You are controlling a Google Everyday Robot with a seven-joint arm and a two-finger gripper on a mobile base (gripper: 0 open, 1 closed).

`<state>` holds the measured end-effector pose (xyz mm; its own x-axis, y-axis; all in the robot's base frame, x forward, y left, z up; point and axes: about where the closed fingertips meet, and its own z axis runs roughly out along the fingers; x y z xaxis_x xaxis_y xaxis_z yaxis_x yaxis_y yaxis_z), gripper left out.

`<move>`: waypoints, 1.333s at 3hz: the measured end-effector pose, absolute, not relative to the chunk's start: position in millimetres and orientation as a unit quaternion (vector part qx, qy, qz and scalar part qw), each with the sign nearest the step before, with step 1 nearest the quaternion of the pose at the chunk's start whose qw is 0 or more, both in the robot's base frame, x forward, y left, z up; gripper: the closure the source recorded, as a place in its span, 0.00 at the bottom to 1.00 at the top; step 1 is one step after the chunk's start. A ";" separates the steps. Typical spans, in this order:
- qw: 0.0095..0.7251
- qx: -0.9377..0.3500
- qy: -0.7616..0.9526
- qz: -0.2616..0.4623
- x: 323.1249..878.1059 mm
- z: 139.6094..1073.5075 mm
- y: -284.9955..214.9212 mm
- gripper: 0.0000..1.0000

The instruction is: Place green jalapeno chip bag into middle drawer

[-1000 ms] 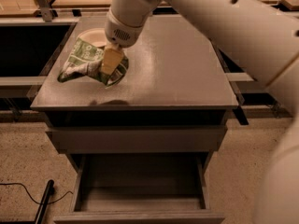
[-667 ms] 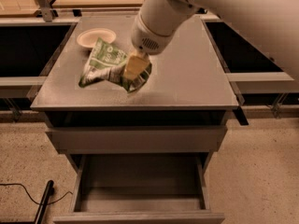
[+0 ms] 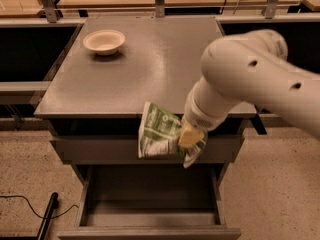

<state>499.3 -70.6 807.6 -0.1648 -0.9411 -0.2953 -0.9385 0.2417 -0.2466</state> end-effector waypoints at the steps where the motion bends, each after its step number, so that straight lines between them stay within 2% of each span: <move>1: 0.156 -0.623 0.766 0.002 475.3 771.4 -80.0 1.00; 2: 0.156 -0.623 0.766 0.002 475.3 771.5 -80.0 1.00; 3: 0.200 -0.614 0.763 0.019 453.5 753.1 -100.2 1.00; 4: 0.246 -0.589 0.767 0.069 418.0 707.4 -106.7 1.00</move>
Offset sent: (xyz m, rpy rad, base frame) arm -0.0236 -0.0095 -0.0361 -0.0437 0.0683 0.0097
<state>418.0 -106.7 707.4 -0.1847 -0.8689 -0.4593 -0.9370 0.2966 -0.1843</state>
